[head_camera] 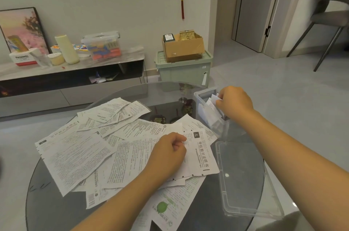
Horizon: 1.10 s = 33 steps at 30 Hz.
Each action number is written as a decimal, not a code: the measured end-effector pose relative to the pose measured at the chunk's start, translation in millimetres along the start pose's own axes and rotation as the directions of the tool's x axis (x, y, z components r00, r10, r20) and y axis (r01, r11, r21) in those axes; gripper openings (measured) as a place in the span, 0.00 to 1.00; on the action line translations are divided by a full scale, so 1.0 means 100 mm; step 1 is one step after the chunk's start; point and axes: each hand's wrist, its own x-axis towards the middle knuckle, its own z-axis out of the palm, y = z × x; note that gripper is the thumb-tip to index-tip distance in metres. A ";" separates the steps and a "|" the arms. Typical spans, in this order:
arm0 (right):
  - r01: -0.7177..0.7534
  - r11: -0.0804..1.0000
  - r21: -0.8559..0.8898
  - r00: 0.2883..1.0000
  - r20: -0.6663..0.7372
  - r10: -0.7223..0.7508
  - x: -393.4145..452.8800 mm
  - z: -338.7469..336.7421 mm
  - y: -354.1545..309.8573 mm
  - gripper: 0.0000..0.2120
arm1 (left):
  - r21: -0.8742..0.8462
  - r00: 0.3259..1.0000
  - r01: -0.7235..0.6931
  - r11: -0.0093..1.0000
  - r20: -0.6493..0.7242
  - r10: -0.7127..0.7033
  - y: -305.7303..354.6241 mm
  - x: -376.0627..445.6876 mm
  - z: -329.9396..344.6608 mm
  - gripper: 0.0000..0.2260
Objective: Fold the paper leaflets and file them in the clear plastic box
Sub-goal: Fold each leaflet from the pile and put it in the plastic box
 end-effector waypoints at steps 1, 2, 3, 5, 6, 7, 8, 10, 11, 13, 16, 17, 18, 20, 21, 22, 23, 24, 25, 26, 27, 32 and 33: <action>0.003 1.000 0.021 1.000 0.028 -0.004 0.02 0.00 0.00 0.08 | -0.002 1.000 -0.002 1.000 0.000 0.002 0.00 0.00 0.00 0.10; 0.007 0.999 0.049 0.999 0.049 -0.009 0.04 0.00 0.00 0.09 | -0.003 1.000 -0.004 1.000 0.000 0.004 0.00 0.01 0.00 0.10; 0.008 0.997 0.071 0.998 0.056 -0.012 0.06 0.00 0.00 0.10 | -0.003 1.000 -0.006 1.000 -0.001 0.006 0.00 0.01 0.00 0.10; 0.015 0.993 0.121 0.999 0.047 -0.021 0.08 -0.02 0.00 0.11 | -0.007 1.000 -0.010 1.000 -0.003 0.010 -0.01 0.02 0.00 0.11; 0.025 0.989 0.143 0.998 0.048 -0.032 0.08 -0.03 0.00 0.10 | -0.009 1.000 -0.011 1.000 -0.004 0.011 -0.01 0.02 0.00 0.11; 0.031 0.988 0.154 0.997 0.060 -0.040 0.07 -0.03 0.00 0.09 | -0.010 1.000 -0.013 1.000 -0.007 0.013 0.00 0.02 0.00 0.11; 0.037 0.988 0.153 0.996 0.076 -0.049 0.06 -0.03 0.00 0.09 | -0.005 1.000 -0.022 1.000 -0.017 0.022 0.01 0.01 0.00 0.11; 0.040 0.988 0.150 0.993 0.106 -0.056 0.04 -0.02 0.00 0.11 | 0.017 0.995 -0.084 0.996 -0.054 0.085 0.08 0.04 -0.02 0.11; 0.034 0.987 0.155 0.993 0.109 -0.051 0.04 0.00 0.01 0.11 | 0.025 0.989 -0.124 0.992 -0.073 0.125 0.13 0.07 -0.04 0.11; 0.004 0.985 0.175 0.994 0.103 -0.023 0.04 0.01 0.03 0.10 | 0.039 0.978 -0.184 0.982 -0.098 0.187 0.26 0.18 -0.05 0.12; -0.007 0.981 0.195 0.993 0.121 -0.017 0.03 0.01 0.00 0.10 | 0.171 0.949 -0.281 0.944 -0.100 0.300 0.42 0.41 -0.03 0.15; -0.001 0.979 0.205 0.991 0.130 -0.026 0.04 0.01 -0.01 0.11 | 0.215 0.939 -0.311 0.926 -0.080 0.334 0.48 0.49 -0.02 0.16; -0.002 0.977 0.214 0.989 0.143 -0.029 0.04 0.01 -0.02 0.12 | 0.245 0.933 -0.336 0.910 -0.046 0.357 0.52 0.56 0.00 0.17; -0.010 0.976 0.217 0.983 0.182 -0.030 0.07 0.00 0.00 0.13 | 0.291 0.916 -0.396 0.871 0.062 0.396 0.59 0.71 0.04 0.19; -0.011 0.977 0.213 0.978 0.204 -0.034 0.07 -0.01 0.01 0.13 | 0.330 0.905 -0.425 0.843 0.116 0.410 0.60 0.78 0.06 0.22; -0.010 0.978 0.208 0.974 0.222 -0.037 0.08 -0.03 0.02 0.13 | 0.378 0.891 -0.453 0.807 0.171 0.420 0.61 0.85 0.08 0.25; -0.007 0.978 0.210 0.972 0.232 -0.043 0.08 -0.04 0.04 0.13 | 0.428 0.877 -0.480 0.766 0.220 0.427 0.61 0.91 0.08 0.26; -0.007 0.975 0.222 0.973 0.228 -0.045 0.08 -0.05 0.05 0.13 | 0.475 0.862 -0.507 0.719 0.262 0.434 0.59 0.97 0.08 0.27; -0.014 0.972 0.233 0.977 0.212 -0.036 0.09 -0.07 0.07 0.13 | 0.511 0.844 -0.535 0.673 0.301 0.443 0.60 1.03 0.09 0.27; -0.023 0.970 0.241 0.983 0.185 -0.022 0.08 -0.08 0.09 0.12 | 0.539 0.830 -0.556 0.633 0.329 0.450 0.60 1.07 0.09 0.27; -0.033 0.969 0.245 0.988 0.152 -0.005 0.07 -0.09 0.10 0.11 | 0.561 0.819 -0.572 0.599 0.347 0.457 0.60 1.10 0.08 0.26; -0.023 0.966 0.259 0.996 0.090 -0.001 0.03 -0.10 0.10 0.07 | 0.577 0.773 -0.621 0.530 0.339 0.536 0.57 1.18 0.08 0.33; -0.015 0.964 0.265 0.996 0.090 -0.010 0.02 -0.08 0.09 0.07 | 0.563 0.770 -0.625 0.540 0.333 0.544 0.56 1.18 0.08 0.33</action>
